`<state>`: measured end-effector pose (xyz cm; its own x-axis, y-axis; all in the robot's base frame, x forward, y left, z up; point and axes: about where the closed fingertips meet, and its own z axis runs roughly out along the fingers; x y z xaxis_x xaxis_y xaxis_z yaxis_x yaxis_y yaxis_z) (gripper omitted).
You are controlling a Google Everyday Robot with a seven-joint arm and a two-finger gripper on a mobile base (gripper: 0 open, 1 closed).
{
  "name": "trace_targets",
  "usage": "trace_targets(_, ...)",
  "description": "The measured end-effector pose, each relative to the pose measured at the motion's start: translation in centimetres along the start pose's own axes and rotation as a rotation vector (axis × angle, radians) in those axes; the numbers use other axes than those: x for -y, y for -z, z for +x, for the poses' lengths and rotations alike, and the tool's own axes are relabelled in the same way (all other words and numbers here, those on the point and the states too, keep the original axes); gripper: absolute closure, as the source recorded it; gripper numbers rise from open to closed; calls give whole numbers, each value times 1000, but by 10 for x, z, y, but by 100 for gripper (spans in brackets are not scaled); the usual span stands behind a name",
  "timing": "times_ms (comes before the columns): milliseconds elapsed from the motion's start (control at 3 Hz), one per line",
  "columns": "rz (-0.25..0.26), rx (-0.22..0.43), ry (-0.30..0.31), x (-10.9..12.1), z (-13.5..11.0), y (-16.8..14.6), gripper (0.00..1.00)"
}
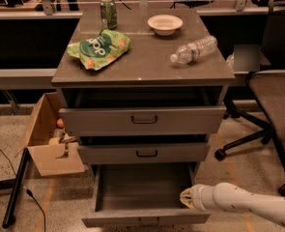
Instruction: Close bottom drawer
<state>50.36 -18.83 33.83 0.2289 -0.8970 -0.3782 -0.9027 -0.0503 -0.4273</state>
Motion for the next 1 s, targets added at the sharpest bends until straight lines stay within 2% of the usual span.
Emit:
trace_targets(333,-20,-17,-36,-20,23,-2,100)
trace_targets(1000,-59,-39,-125,-73,49,-17,100)
